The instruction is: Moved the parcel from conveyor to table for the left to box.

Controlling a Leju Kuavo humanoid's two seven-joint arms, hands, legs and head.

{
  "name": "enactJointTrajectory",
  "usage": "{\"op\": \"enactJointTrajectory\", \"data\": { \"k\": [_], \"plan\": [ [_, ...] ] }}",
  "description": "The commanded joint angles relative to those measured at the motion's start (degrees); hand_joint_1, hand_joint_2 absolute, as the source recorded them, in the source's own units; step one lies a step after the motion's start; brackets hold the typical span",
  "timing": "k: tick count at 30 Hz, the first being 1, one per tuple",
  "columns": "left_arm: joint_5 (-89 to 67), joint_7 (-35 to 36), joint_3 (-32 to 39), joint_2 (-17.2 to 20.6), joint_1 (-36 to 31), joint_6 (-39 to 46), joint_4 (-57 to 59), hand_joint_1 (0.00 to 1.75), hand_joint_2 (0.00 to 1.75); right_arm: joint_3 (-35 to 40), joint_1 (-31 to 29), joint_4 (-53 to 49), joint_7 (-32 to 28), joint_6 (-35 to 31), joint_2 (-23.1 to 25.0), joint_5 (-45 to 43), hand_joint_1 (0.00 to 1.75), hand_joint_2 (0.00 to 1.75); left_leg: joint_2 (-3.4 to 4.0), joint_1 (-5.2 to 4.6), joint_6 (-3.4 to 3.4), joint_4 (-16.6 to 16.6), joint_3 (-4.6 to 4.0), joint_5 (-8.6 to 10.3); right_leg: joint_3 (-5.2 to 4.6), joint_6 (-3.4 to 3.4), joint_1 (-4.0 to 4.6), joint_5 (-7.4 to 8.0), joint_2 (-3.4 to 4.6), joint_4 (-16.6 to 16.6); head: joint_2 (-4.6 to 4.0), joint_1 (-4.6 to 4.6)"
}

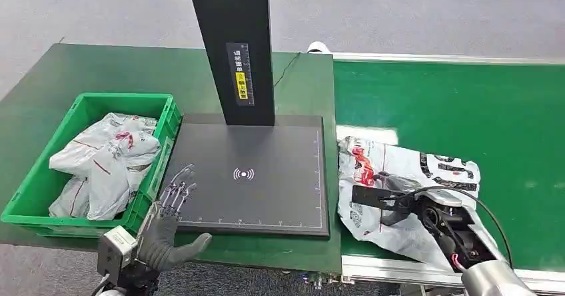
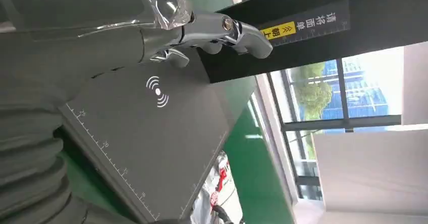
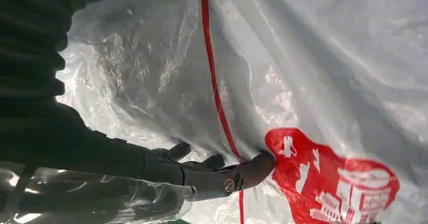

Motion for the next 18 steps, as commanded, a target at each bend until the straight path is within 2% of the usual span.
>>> {"op": "enactJointTrajectory", "data": {
  "k": [1, 4, 5, 6, 18],
  "plan": [
    [0.18, 0.92, -1.03, 0.49, -1.32, 0.04, 3.44, 0.0, 1.75, 6.18, -1.68, 3.19, 0.45, 1.26, -1.11, -0.7, 0.0, 1.75, 0.02, -0.01, 0.01, -0.06, 0.06, 0.03, 0.07, -0.03, 0.0, 0.03, -0.04, -0.07, 0.0, 0.0],
    [0.23, 0.94, -1.09, 0.5, -1.4, -0.23, 3.5, 0.0, 1.75, 6.74, -1.3, 2.51, 0.27, 1.48, -1.88, -1.49, 0.0, 1.75, 0.01, -0.01, 0.02, -0.05, 0.06, 0.03, 0.07, -0.03, 0.0, 0.02, -0.04, -0.06, 0.0, 0.0],
    [0.27, 0.96, -1.1, 0.46, -1.49, -0.44, 3.56, 0.0, 1.75, 6.96, -0.86, 1.62, 0.08, 1.85, -2.37, -2.39, 1.33, 1.75, 0.02, -0.01, 0.02, -0.08, 0.06, 0.05, 0.08, -0.03, 0.01, 0.04, -0.06, -0.1, 0.0, 0.0],
    [0.28, 0.98, -1.12, 0.45, -1.54, -0.49, 3.61, 0.0, 1.75, 7.15, -0.74, 1.36, -0.06, 1.99, -2.58, -2.56, 1.75, 1.75, -0.02, -0.01, 0.02, -0.06, 0.06, 0.03, 0.08, -0.03, 0.0, 0.02, -0.08, -0.07, 0.0, 0.0],
    [0.38, 0.9, -0.72, 0.58, -0.9, -0.08, 3.02, 0.0, 1.75, 7.88, -1.94, 1.5, -2.11, 2.24, -2.54, -4.35, 1.75, 1.75, 0.09, 0.0, 0.01, -0.09, 0.13, 0.05, 0.11, -0.05, 0.02, 0.06, 0.01, -0.1, 0.0, 0.0]
  ]
}}
